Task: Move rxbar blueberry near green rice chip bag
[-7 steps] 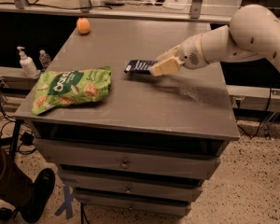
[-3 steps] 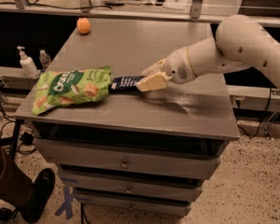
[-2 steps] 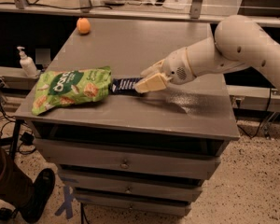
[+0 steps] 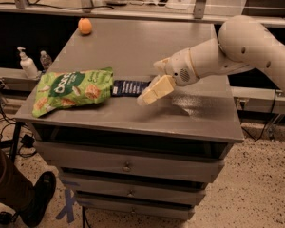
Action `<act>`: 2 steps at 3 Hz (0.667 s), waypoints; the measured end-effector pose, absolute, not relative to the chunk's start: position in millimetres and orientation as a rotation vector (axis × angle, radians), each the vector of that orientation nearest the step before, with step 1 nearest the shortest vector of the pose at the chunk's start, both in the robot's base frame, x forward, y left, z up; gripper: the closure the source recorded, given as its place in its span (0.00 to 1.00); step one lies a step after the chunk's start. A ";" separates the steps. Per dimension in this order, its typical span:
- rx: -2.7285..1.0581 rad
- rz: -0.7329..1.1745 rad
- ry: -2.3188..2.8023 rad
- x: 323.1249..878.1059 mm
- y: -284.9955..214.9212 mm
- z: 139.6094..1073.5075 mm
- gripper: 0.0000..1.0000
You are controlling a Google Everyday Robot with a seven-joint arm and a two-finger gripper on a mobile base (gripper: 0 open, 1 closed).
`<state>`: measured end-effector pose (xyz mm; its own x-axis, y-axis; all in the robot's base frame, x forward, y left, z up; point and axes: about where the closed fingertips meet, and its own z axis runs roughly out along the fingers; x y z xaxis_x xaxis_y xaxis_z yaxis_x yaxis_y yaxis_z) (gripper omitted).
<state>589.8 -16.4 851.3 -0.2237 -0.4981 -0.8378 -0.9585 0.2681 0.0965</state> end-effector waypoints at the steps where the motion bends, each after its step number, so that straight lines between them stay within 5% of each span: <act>1: -1.274 0.781 1.837 599.6 -32.9 862.6 0.00; 2: -1.201 0.669 1.831 619.6 -69.1 884.4 0.00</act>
Offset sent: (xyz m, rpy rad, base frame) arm 0.0571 -0.1096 0.0669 -0.0251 -0.2063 -0.2739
